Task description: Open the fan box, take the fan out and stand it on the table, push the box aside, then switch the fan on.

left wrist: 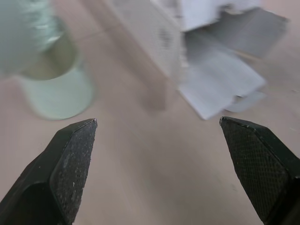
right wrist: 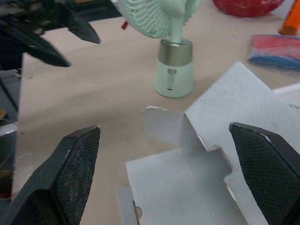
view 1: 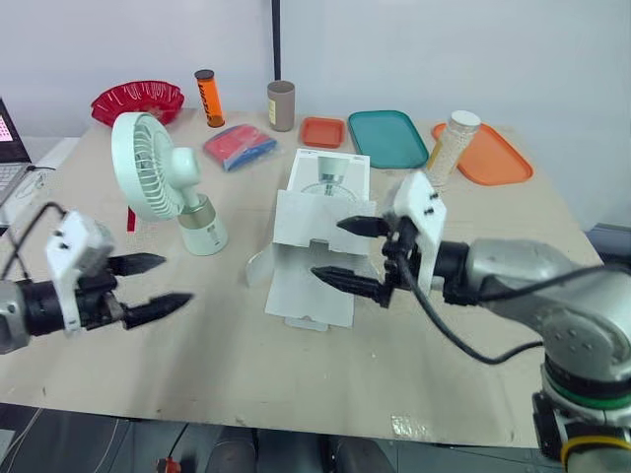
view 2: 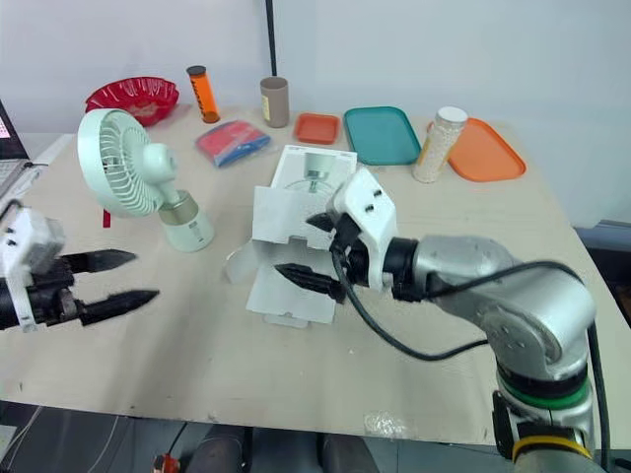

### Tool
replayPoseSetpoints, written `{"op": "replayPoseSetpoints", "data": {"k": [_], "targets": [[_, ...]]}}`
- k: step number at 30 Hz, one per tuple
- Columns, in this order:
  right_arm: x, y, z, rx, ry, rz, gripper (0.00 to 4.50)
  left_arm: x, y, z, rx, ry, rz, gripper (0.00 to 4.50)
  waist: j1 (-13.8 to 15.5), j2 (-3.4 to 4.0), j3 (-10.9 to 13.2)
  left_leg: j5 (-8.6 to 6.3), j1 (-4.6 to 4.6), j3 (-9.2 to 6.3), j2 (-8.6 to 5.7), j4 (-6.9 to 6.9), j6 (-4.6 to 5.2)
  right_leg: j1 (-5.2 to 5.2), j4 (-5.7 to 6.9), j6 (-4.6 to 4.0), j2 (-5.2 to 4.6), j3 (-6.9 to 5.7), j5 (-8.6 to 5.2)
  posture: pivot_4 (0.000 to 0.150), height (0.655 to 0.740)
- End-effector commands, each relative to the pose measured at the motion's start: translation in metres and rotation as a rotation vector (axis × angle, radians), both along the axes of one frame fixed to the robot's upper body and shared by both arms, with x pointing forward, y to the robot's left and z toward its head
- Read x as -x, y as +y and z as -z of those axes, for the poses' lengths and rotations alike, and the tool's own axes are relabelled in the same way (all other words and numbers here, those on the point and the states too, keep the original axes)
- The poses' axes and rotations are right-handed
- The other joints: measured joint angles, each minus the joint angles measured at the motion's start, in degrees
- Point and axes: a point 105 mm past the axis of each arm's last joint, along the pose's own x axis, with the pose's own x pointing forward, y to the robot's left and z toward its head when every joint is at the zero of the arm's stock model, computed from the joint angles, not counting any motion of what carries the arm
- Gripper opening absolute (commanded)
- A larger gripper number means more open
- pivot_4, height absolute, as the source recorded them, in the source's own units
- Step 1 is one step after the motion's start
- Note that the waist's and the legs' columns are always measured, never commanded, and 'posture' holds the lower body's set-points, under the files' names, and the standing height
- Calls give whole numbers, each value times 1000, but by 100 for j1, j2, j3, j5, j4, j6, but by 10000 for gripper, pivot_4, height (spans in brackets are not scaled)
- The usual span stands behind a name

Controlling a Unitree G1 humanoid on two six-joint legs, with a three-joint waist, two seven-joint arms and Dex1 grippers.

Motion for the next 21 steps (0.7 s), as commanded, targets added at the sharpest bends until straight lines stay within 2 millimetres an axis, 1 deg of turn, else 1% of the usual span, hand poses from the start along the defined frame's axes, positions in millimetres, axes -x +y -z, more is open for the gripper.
{"op": "replayPoseSetpoints", "data": {"k": [1, 3, 5, 8, 11, 15, 17, 19, 21], "targets": [[4, -11, 8, 55, -53, 93, 45000, 11, -16, -5, -43, -58, 155, 44733, -5, 1, 1, 0, -1, 3, 1, -2, 0, -1, -4, 0, 2, 2, 0, 1500, 7400], [1, -14, 11, 61, -52, 134, 45000, 16, -21, -3, -52, -63, 209, 44733, -42, 0, 0, 0, 2, 5, 4, -2, 0, -2, -3, 0, 6, 5, 0, 1500, 7400], [-7, -18, 13, 52, -50, 213, 45000, 16, -26, -5, -25, -80, 230, 44733, -43, 1, 0, 0, 8, 12, 14, -5, 0, -3, -3, 1, 15, 11, 0, 1500, 7400], [-15, -21, 14, 50, -51, 281, 45000, 13, -33, -10, 16, -99, 243, 44733, -32, 0, 0, 1, 14, 9, 17, -7, 0, -1, -1, 9, 20, 9, -5, 1500, 7400], [-25, -27, 19, 73, -32, 359, 45000, 14, -41, -13, 41, -107, 273, 44733, -31, 0, 0, 2, 12, 11, 15, -7, -2, 1, -2, 13, 17, 11, -6, 1500, 7400], [-34, -31, 27, 108, -17, 411, 45000, 5, -41, -11, 32, -135, 244, 44733, -30, 0, 0, 2, 10, 10, 14, -8, -2, 0, -2, 7, 17, 10, -3, 1500, 7400], [-38, -33, 31, 118, -12, 433, 45000, -4, -40, -10, 33, -161, 198, 44733, -31, 0, 0, 2, 10, 10, 14, -8, -2, 0, -3, -4, 17, 11, 3, 1500, 7400], [-42, -29, 35, 123, -14, 442, 45000, -13, -41, -13, 56, -185, 165, 44733, -30, 0, 0, 2, 11, 9, 13, -7, -2, 1, -2, -6, 18, 10, 4, 1500, 7400], [-46, -27, 37, 126, -22, 454, 45000, -17, -44, -15, 74, -198, 157, 44733, -32, -3, -2, 2, 12, 8, 14, -6, -2, 2, -1, -6, 19, 9, 5, 1500, 7400]]}}
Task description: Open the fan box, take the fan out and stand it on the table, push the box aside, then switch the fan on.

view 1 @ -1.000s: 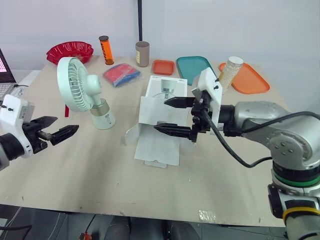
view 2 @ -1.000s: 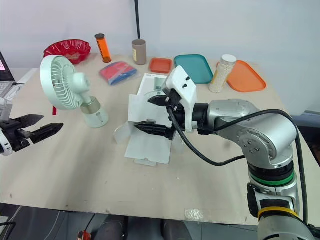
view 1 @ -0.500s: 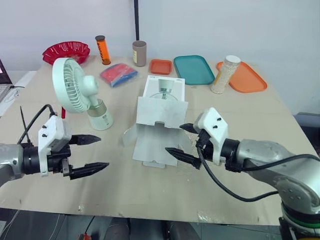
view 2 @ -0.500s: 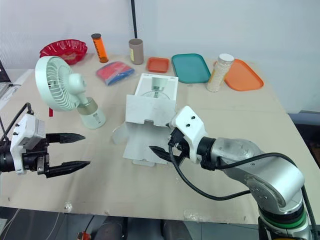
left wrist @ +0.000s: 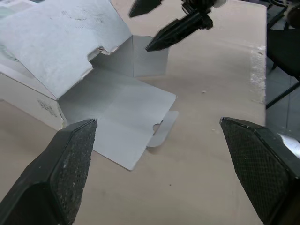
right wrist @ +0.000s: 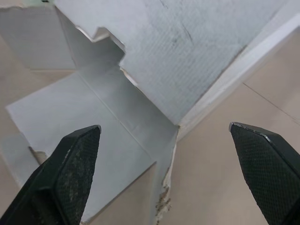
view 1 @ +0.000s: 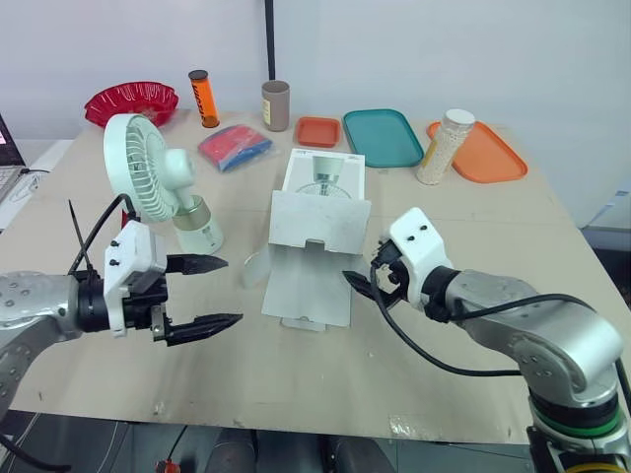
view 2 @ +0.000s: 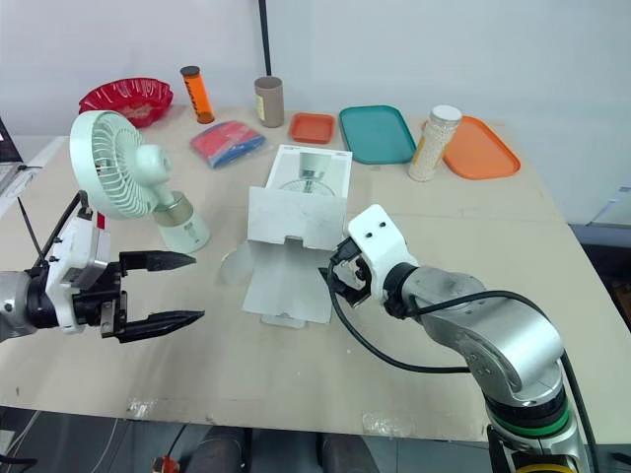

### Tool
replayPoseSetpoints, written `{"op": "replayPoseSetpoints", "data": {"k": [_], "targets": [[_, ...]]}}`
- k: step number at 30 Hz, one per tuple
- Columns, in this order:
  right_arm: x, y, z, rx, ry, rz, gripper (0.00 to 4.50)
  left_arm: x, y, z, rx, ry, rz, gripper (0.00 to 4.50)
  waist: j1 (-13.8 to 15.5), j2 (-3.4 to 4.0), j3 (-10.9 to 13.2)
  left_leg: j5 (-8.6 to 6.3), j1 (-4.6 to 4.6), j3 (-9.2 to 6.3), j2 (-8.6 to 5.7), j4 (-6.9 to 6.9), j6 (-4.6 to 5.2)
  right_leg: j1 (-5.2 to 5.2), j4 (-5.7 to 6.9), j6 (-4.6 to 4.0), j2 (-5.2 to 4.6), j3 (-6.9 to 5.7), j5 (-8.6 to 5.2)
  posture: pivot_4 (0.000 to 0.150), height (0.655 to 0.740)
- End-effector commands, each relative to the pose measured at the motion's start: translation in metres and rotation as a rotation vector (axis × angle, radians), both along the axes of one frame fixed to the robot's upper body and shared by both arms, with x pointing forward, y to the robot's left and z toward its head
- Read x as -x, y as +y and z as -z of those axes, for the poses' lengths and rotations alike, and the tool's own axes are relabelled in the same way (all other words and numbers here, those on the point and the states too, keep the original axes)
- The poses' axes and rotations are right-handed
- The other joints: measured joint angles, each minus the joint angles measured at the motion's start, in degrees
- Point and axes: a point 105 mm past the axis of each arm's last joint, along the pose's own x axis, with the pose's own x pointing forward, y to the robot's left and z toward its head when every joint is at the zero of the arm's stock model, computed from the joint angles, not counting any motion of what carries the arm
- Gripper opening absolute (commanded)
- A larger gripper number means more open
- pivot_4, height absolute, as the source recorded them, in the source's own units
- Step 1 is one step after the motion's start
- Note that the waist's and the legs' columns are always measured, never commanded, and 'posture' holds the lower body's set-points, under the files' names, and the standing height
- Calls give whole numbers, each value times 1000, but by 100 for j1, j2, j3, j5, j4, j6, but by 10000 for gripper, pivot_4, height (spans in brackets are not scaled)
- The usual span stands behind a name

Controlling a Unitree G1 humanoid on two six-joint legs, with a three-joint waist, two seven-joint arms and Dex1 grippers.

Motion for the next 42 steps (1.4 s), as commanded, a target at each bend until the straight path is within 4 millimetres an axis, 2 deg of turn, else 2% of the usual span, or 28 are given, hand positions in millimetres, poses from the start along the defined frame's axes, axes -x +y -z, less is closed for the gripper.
{"op": "replayPoseSetpoints", "data": {"k": [1, 8, 22, 25, 26, 27, 28, 29, 30, 31, 32, 33, 36, 42], "targets": [[-7, 4, -9, 1, -66, 13, 45000, -5, -4, -9, 15, -56, -14, 44733, -4, -1, -1, 0, 0, 0, 0, 1, 0, 0, 0, 0, 0, 0, 0, 1500, 7400], [-23, 10, -11, -3, -92, 40, 45000, -7, -8, -5, 17, -52, -8, 44733, -5, -1, -1, 0, -1, 0, 0, 0, 0, -1, 0, -1, 0, 0, 1, 1500, 7400], [-63, -3, -8, 70, -172, 194, 45000, -10, -20, -3, 48, -60, 1, 44733, -1, -4, -2, 1, -1, -2, -3, 1, -2, 1, 3, -2, -2, -1, 2, 1500, 7400], [-65, -8, -7, 50, -155, 227, 36824, -12, -21, -2, 51, -62, 0, 45000, -2, -4, -2, 2, -1, -2, -3, 1, -3, 1, 4, -2, -2, -1, 2, 1500, 7400], [-66, -9, -7, 50, -153, 237, 36824, -11, -21, -3, 50, -64, 2, 45000, -4, -3, -2, 2, -1, -2, -3, 1, -3, 1, 4, -2, -2, -1, 2, 1500, 7400], [-66, -10, -6, 44, -147, 246, 30218, -12, -21, -3, 50, -65, 2, 45000, -3, -3, -2, 2, -1, -2, -3, 1, -3, 1, 5, -2, -2, -1, 2, 1500, 7400], [-66, -12, -7, 40, -146, 259, 25919, -13, -20, -3, 49, -67, 1, 45000, -2, -4, -2, 2, -1, -2, -3, 0, -3, 1, 5, -2, -2, -1, 2, 1500, 7400], [-66, -12, -7, 37, -145, 266, 23803, -14, -20, -3, 48, -68, 1, 45000, -2, -4, -2, 2, -1, -2, -3, 1, -3, 1, 5, -2, -2, -1, 2, 1500, 7400], [-66, -13, -7, 35, -144, 270, 23803, -14, -20, -3, 47, -69, 1, 45000, -1, -4, -2, 2, -1, -2, -3, 1, -3, 1, 5, -2, -3, -1, 2, 1500, 7400], [-66, -13, -8, 36, -146, 272, 16971, -14, -20, -3, 47, -71, 2, 45000, -1, -4, -2, 2, -1, -2, -4, 1, -4, 1, 6, -2, -3, -2, 2, 1500, 7400], [-66, -14, -9, 34, -149, 277, 14807, -14, -20, -4, 47, -72, 3, 45000, -1, -4, -2, 2, -1, -3, -4, 1, -4, 1, 6, -2, -3, -2, 2, 1500, 7400], [-65, -15, -10, 32, -151, 284, 9472, -15, -20, -4, 49, -74, 2, 45000, -1, -3, -2, 2, -1, -3, -4, 2, -4, 1, 7, -3, -3, -2, 2, 1500, 7400], [-64, -22, -14, 24, -164, 321, 105, -17, -20, -6, 58, -83, 1, 45000, -1, -3, -2, 2, -1, -3, -4, 1, -4, 1, 7, -2, -2, -3, 2, 1500, 7400], [-50, -40, -22, -12, -177, 370, 105, -21, -27, -7, 74, -87, 19, 45000, 1, -4, -3, 2, -3, -4, -6, 2, -4, 1, 8, -2, -3, -3, 2, 1500, 7400]]}}
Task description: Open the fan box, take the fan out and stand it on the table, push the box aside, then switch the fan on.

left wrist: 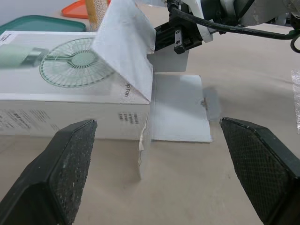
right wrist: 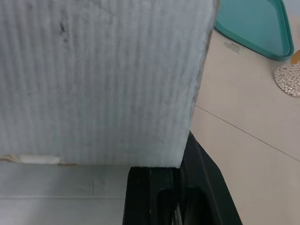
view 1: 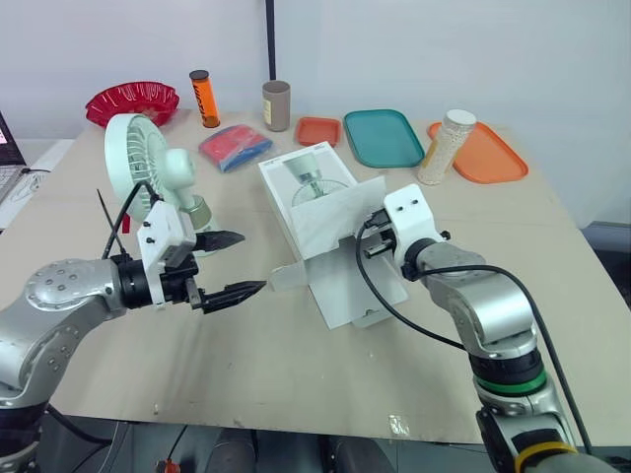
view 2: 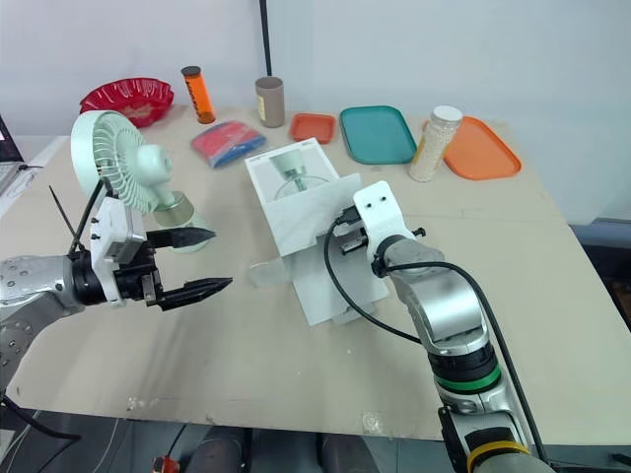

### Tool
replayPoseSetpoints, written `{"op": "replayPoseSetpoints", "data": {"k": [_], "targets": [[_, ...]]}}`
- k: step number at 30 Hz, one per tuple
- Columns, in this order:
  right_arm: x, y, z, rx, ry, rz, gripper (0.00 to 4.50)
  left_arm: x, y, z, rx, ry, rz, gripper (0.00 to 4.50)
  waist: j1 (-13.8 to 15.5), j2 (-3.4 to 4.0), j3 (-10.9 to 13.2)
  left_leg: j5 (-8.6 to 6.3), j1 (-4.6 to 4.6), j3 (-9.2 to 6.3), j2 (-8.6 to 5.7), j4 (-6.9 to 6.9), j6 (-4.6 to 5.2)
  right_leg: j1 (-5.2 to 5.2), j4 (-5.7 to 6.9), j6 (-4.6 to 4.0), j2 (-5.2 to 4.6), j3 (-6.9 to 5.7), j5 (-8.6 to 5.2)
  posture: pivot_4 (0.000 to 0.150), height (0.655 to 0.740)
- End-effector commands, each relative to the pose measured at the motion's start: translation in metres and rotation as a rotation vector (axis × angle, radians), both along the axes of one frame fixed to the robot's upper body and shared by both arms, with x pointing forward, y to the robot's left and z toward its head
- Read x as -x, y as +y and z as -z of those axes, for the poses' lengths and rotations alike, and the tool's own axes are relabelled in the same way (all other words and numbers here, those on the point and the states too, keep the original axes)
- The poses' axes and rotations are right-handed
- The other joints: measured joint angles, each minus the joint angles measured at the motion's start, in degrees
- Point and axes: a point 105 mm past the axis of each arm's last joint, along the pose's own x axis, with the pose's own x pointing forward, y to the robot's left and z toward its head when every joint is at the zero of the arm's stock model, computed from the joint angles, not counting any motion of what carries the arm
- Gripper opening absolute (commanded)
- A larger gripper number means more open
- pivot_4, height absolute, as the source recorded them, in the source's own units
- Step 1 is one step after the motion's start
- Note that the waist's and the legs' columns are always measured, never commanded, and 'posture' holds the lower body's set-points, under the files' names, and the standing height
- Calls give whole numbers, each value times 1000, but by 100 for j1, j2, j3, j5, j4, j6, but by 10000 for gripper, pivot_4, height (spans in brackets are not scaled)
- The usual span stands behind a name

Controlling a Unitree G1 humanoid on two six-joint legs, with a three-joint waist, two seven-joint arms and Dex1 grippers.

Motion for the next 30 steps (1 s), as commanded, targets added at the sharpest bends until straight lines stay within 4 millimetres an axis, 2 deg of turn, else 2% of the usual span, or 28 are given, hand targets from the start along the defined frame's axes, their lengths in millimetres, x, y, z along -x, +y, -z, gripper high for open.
{"op": "replayPoseSetpoints", "data": {"k": [1, 6, 8, 11, 14, 19, 25, 30], "targets": [[12, -12, -23, -46, -82, 28, 105, -2, -4, -8, 7, -43, 20, 45000, 2, 0, 0, 0, 0, 0, -1, 1, 0, 0, 0, 0, 0, 0, 0, 1500, 7400], [27, -15, -32, -69, -84, -8, 105, -9, -10, -9, 30, -57, 28, 45000, 8, 0, 0, 0, 0, -2, -2, 1, 0, 0, 1, 0, -1, -2, 0, 1500, 7400], [39, -19, -34, -77, -80, -31, 105, -12, -13, -14, 65, -67, 33, 45000, 10, 0, 0, 0, -1, -3, -1, 1, 0, 0, 1, 0, 0, -3, 0, 1500, 7400], [58, -31, -32, -111, -71, -27, 105, -18, -12, -15, 64, -65, 36, 45000, 12, -2, -1, 0, -4, -5, -3, 1, 0, 1, 0, 1, 0, -5, -1, 1500, 7400], [70, -54, -24, -144, -40, 68, 105, -17, -17, -11, 65, -40, 75, 45000, 11, -2, -2, 1, -3, -7, -5, 3, -1, 2, 1, 1, -1, -5, 0, 1500, 7400], [82, -65, -22, -180, -25, 102, 105, -15, -25, -8, 60, -31, 131, 45000, -6, 1, -3, 2, 6, -3, -5, 3, 0, 7, 3, 1, 0, -1, 0, 1500, 7400], [104, -116, -19, -249, 1, 251, 105, -16, -27, -9, 43, -46, 156, 45000, 11, 1, -3, 2, 5, -4, -10, 3, 1, 11, 3, 4, -4, -2, -2, 1500, 7400], [122, -139, -15, -296, 10, 318, 105, -17, -28, -8, 40, -42, 165, 45000, 12, 4, -5, 2, 8, -5, -11, 2, 1, 14, 3, 4, -3, -3, -2, 1500, 7400]]}}
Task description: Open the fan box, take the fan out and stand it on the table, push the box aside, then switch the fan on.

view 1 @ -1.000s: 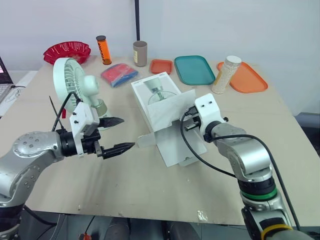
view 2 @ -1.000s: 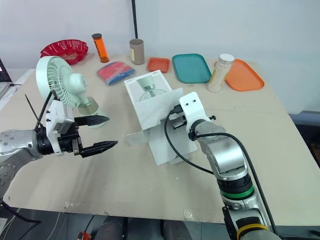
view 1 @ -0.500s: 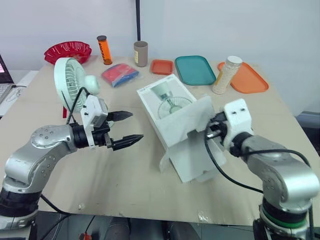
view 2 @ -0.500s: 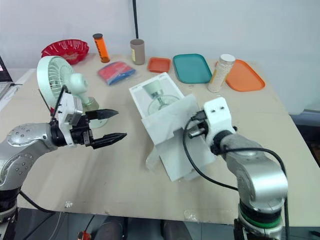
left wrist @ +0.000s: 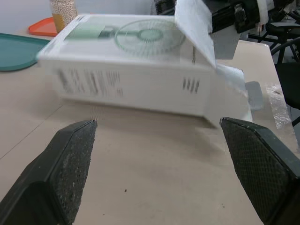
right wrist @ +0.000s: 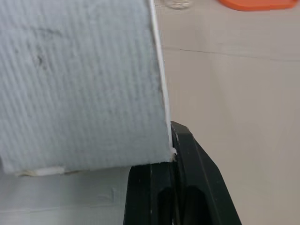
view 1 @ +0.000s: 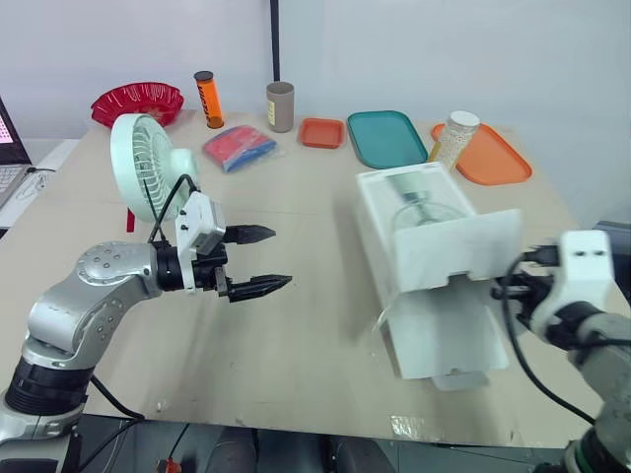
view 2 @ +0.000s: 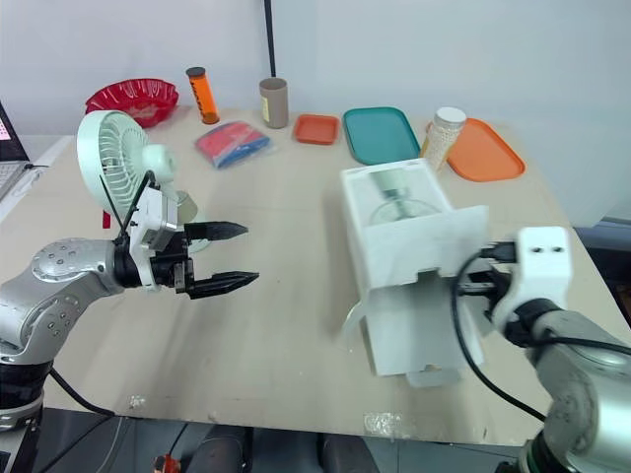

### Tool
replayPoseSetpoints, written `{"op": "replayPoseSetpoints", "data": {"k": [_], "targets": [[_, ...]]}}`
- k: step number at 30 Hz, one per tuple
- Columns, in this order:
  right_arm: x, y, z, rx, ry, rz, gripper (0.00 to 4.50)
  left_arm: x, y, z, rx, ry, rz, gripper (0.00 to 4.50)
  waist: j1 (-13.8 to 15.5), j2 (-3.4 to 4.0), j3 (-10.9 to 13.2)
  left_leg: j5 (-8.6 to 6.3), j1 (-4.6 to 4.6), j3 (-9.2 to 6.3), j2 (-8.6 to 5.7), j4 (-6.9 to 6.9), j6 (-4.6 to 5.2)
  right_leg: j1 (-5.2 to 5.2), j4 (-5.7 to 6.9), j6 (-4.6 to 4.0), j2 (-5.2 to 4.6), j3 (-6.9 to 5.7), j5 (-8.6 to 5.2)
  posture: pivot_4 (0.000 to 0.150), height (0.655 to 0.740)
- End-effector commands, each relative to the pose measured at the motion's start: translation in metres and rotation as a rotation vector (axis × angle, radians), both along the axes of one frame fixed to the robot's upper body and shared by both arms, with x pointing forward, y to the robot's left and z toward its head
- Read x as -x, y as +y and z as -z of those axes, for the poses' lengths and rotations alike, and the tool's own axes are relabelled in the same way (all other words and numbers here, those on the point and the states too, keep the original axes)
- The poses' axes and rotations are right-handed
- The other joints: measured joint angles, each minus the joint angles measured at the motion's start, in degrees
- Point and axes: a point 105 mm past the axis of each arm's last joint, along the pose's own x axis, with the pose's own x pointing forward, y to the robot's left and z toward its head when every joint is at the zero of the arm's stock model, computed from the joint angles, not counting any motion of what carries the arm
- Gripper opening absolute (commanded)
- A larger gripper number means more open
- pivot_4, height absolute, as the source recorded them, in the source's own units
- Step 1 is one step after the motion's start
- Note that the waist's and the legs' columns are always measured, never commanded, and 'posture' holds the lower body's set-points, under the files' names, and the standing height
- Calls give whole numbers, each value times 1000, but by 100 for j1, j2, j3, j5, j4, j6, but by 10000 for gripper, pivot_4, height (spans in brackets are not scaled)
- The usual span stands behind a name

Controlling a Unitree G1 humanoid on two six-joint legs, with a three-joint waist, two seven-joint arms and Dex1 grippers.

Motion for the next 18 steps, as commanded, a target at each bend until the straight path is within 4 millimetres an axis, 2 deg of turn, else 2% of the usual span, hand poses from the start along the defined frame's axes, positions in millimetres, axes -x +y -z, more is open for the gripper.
{"op": "replayPoseSetpoints", "data": {"k": [1, 7, 12, 15, 18], "targets": [[15, -15, -6, -1, -27, 40, 105, 1, -3, -7, 2, -40, 20, 45000, -2, 2, -1, 0, 1, 0, 0, 0, 0, 0, 0, 0, 0, 0, 0, 1500, 7400], [26, -30, -1, -41, 5, 48, 105, 5, -6, -3, -18, -42, 53, 45000, -7, 10, -5, 1, 11, 4, 1, 0, 1, 6, 5, -1, 2, 5, 0, 1500, 7400], [36, -77, 8, -37, 81, 83, 105, 11, -5, 7, -74, -74, 104, 45000, 15, 11, -6, 0, 10, 4, -16, -1, 3, 17, -5, 9, -7, 11, -5, 1500, 7400], [41, -96, 17, -11, 139, 64, 105, 10, -4, 8, -80, -83, 110, 45000, 11, 9, -9, 0, 16, 3, -15, 0, 5, 23, -4, 10, -4, 16, -6, 1500, 7400], [39, -121, 19, 15, 157, 98, 105, 12, -4, 10, -83, -85, 116, 45000, -8, 10, -9, -1, 30, 5, -17, 1, 7, 39, -5, 15, -5, 19, -9, 1500, 7400]]}}
